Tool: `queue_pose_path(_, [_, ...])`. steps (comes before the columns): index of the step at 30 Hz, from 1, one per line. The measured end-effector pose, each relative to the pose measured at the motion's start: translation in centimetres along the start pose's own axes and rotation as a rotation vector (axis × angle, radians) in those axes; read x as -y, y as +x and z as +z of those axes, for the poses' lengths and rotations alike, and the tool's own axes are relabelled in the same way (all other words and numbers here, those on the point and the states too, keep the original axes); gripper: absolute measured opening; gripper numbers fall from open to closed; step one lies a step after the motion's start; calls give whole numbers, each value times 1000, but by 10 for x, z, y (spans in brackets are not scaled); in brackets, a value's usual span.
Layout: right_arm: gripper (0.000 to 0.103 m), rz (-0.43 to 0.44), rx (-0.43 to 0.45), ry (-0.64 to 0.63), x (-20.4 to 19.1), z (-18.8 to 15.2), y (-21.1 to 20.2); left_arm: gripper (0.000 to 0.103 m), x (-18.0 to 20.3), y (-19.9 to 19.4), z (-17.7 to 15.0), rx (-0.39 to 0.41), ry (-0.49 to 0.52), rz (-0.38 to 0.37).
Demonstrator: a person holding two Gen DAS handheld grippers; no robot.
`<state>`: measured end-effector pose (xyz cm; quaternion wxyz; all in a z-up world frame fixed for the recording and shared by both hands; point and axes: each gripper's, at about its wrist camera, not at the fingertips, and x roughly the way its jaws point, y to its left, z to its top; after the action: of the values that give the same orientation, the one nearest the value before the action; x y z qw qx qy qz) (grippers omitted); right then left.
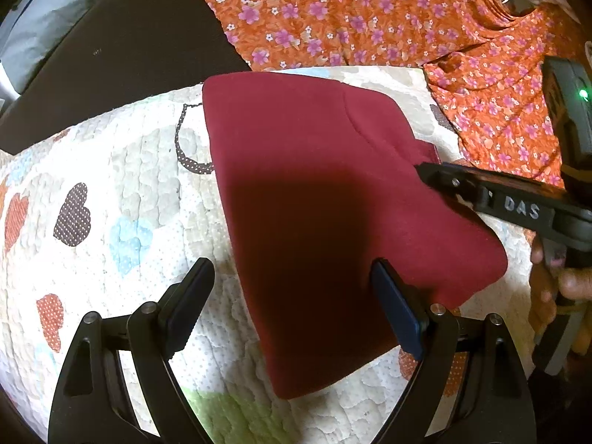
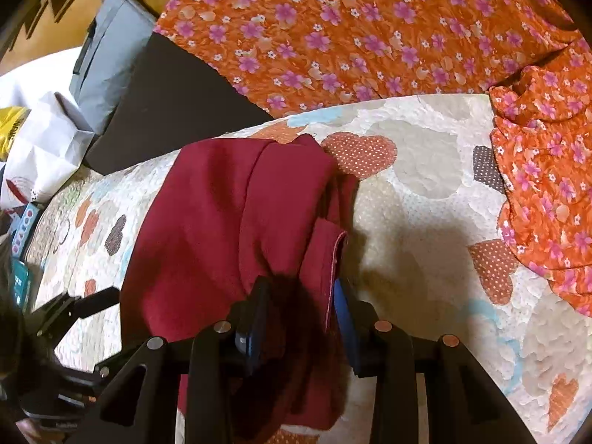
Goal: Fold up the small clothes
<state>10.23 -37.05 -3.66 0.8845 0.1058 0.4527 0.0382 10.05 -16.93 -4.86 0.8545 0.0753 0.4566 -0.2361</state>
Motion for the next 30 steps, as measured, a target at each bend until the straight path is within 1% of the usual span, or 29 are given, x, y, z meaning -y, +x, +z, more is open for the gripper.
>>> queue_pose_path(3, [35,-3,11,9,1,9,8,87,-1,1,0,-1,-4,-1])
queue_pose_path(6, [35,1,-4,17,3,15,20,87,-3,3,0,-3,-12,-7])
queue_pose_path(8, [35,4,11,4,2,16,23,87,-4,3,0,-3,-16,-12])
queue_pose_path(9, [35,-1,23,-24,0,17,23,87,-4,3,0,-4,-18,-14])
queue_pose_path(11, [21,-19,41,-70,-5,17,21,87,-4,4,0,-7,-19,-18])
queue_pose_path(12, [17,-31,52,-89,-6,18,18,87,-4,4,0,-7,-19,-19])
queue_pose_path(13, [8,-50,72,-113,-8,19,13,87,-4,4,0,-8,-18,-20])
queue_pose_path(14, [6,-56,80,-121,-9,19,10,87,-4,4,0,-8,-17,-22])
queue_pose_path(17, [6,-75,56,-120,-5,18,19,87,-2,7,1,-17,-10,-20])
queue_pose_path(20, [6,-106,60,-145,-6,15,24,87,-2,8,-1,-22,-8,-19])
queue_pose_path(27, [6,-71,62,-80,-1,14,9,87,-3,5,0,-13,-12,-14])
queue_pose_path(30, [6,-34,75,0,7,12,-1,87,-6,2,2,-3,-22,-13])
